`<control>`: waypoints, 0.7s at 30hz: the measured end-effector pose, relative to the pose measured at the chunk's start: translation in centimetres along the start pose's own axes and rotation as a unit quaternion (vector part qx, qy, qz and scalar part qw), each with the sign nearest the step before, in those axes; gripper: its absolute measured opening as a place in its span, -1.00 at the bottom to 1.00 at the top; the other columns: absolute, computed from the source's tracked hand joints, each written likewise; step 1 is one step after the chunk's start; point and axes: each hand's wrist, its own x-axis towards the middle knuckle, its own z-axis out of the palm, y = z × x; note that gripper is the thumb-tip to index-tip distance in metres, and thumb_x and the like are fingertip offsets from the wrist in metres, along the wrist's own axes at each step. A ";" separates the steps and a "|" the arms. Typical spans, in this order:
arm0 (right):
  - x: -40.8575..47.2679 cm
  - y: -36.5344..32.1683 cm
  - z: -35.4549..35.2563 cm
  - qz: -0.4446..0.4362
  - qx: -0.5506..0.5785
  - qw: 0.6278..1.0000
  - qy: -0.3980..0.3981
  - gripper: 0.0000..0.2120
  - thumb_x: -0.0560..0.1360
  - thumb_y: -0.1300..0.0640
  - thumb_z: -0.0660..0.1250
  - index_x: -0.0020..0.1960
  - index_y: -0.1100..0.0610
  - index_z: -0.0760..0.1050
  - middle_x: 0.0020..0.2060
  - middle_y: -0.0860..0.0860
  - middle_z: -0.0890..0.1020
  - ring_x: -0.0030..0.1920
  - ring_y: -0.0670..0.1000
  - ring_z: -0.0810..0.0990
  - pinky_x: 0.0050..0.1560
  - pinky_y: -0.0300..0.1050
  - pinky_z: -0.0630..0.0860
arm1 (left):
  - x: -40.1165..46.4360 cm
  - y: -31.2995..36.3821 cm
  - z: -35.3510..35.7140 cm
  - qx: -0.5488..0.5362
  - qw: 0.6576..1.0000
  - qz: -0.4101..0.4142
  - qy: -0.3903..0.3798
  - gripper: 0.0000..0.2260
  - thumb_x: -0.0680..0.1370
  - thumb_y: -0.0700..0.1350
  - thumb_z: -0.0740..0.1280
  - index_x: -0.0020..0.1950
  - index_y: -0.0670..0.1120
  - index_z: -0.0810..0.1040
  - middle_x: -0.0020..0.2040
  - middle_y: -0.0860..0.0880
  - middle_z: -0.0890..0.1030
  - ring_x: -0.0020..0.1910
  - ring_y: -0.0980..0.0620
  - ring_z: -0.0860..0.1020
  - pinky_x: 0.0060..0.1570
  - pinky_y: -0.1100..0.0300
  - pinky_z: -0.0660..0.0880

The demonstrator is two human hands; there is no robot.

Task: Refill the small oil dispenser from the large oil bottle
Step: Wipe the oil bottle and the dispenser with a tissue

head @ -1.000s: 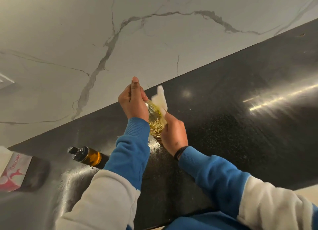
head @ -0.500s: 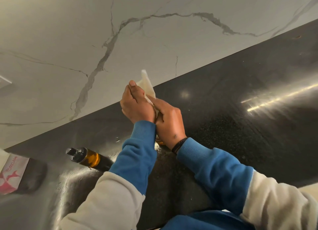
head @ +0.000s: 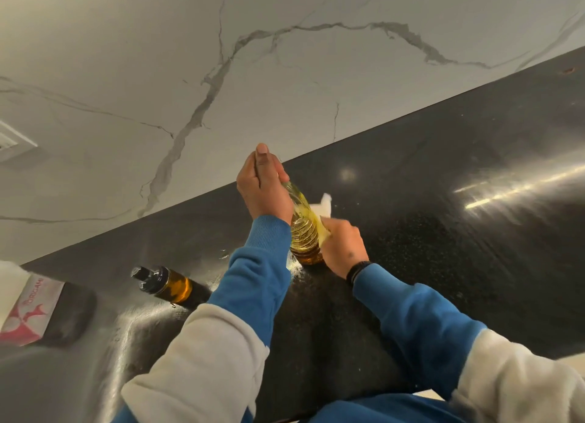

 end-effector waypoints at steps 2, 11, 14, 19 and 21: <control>-0.4 -2.8 -1.2 -0.106 0.074 0.990 0.049 -0.61 0.57 0.37 0.12 0.26 0.13 0.58 0.00 0.02 0.67 -0.02 -0.03 0.63 -0.06 -0.26 0.56 | 0.2 -0.2 -0.2 -0.015 1.000 -0.002 0.000 -0.58 0.71 -0.16 0.10 -0.32 -0.24 0.45 -0.48 -0.05 0.40 -0.47 0.15 0.37 -0.34 0.31 0.36; -0.4 1.3 0.7 -0.094 0.027 0.995 0.016 -0.63 0.59 0.30 0.12 0.29 0.06 0.54 0.07 0.07 0.67 0.06 0.06 0.64 0.05 -0.10 0.57 | -0.9 0.1 -0.1 -0.003 0.999 -0.014 0.041 -0.66 0.71 -0.10 0.10 -0.26 -0.09 0.41 -0.40 0.04 0.46 -0.38 0.15 0.42 -0.21 0.30 0.41; -0.1 5.1 0.9 0.055 -0.038 0.993 -0.095 -0.48 0.57 0.35 0.11 0.45 -0.02 0.41 0.27 0.15 0.57 0.09 0.12 0.59 0.05 -0.05 0.52 | -1.5 0.4 0.3 0.030 0.998 -0.004 0.062 -0.64 0.71 -0.05 0.09 -0.28 0.02 0.39 -0.36 0.12 0.44 -0.35 0.19 0.41 -0.19 0.27 0.42; -0.7 1.5 0.3 -0.035 0.031 0.999 0.008 -0.54 0.57 0.36 0.09 0.33 0.06 0.54 -0.06 -0.06 0.63 -0.09 -0.08 0.58 -0.11 -0.25 0.54 | -1.3 0.7 0.7 0.045 0.997 -0.013 0.062 -0.62 0.69 0.00 0.10 -0.33 0.06 0.39 -0.41 0.12 0.44 -0.37 0.15 0.42 -0.16 0.12 0.46; -1.1 -1.7 -1.1 -0.128 0.092 0.985 0.065 -0.51 0.53 0.41 0.10 0.32 0.08 0.56 -0.04 -0.08 0.67 -0.05 -0.12 0.61 -0.06 -0.35 0.53 | -0.8 0.6 0.6 0.005 0.999 -0.025 0.042 -0.60 0.69 -0.01 0.11 -0.36 0.03 0.38 -0.44 0.11 0.42 -0.40 0.10 0.39 -0.21 0.10 0.42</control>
